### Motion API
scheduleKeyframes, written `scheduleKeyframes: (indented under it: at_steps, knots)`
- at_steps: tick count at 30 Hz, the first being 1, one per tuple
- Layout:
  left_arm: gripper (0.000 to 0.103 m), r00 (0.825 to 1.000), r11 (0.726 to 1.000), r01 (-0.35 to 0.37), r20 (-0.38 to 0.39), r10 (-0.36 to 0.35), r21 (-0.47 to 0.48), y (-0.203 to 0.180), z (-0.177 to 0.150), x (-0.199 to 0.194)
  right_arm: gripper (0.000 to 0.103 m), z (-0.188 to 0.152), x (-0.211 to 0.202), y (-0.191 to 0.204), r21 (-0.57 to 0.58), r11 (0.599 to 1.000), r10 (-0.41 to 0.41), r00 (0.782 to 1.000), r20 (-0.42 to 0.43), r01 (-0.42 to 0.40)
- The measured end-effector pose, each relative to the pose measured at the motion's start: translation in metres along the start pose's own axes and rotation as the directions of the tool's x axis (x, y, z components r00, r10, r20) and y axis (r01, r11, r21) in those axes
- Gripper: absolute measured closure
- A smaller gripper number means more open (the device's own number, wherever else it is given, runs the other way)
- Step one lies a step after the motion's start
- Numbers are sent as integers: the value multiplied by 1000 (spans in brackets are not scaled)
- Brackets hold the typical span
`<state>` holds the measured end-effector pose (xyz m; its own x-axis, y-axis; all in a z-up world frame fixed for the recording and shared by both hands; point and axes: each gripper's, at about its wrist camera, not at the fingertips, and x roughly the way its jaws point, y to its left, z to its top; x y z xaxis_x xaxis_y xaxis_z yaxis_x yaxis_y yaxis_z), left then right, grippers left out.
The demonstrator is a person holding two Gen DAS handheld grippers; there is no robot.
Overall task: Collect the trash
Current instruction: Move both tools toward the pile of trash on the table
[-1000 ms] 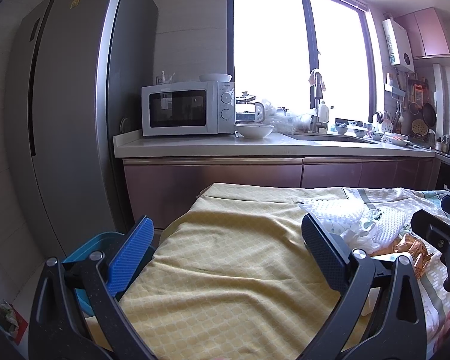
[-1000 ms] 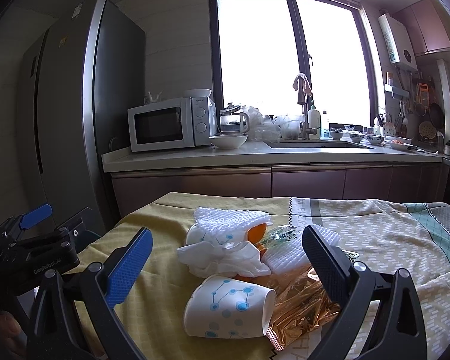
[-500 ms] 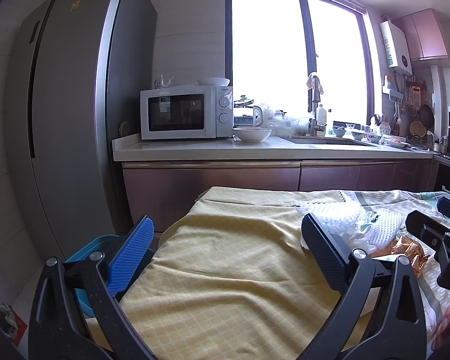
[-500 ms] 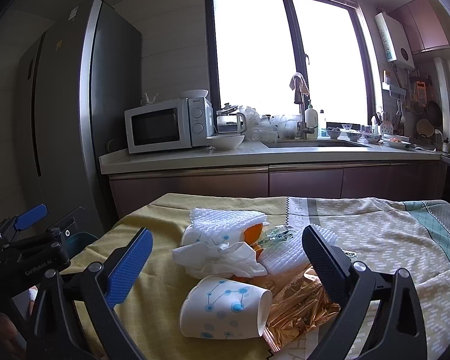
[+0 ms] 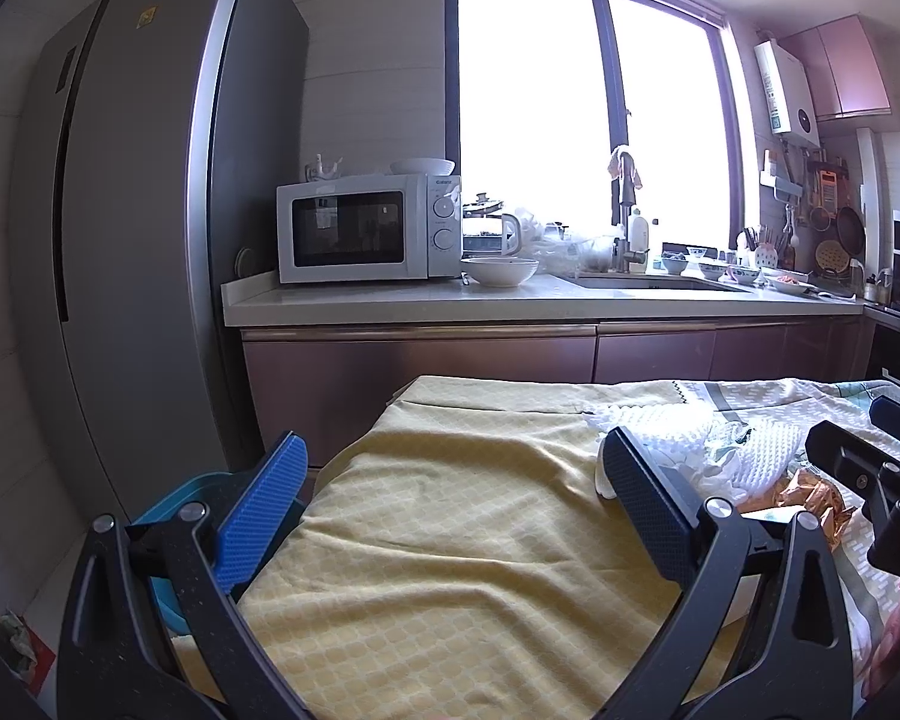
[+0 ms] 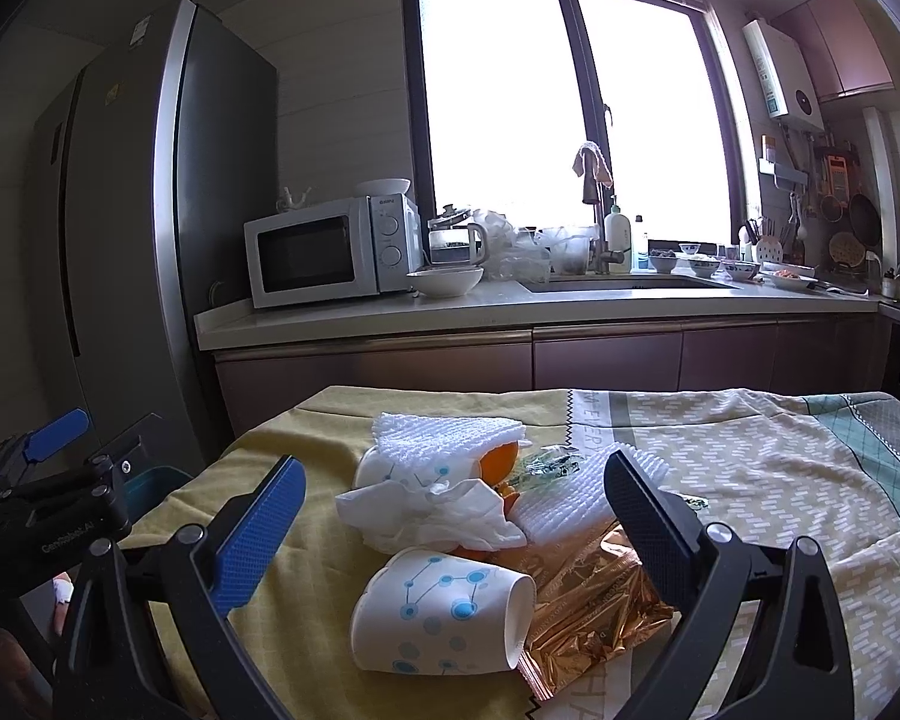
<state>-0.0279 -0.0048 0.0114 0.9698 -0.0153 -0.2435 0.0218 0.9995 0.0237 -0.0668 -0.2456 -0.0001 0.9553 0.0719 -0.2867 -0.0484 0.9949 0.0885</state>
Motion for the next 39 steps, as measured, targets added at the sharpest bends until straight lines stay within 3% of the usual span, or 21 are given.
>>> scheduleKeyframes:
  at_steps: [27, 39]
  knots:
    - [6, 1000, 1000, 14, -7, -14, 11, -5, -2, -2, 7, -4, 1, -5, 16, 1000, 2, 1000, -11, -2]
    - [6, 1000, 1000, 14, -16, -13, 14, -6, -4, 1, 7, -14, 4, -15, 35, 999, 31, 997, -67, -29]
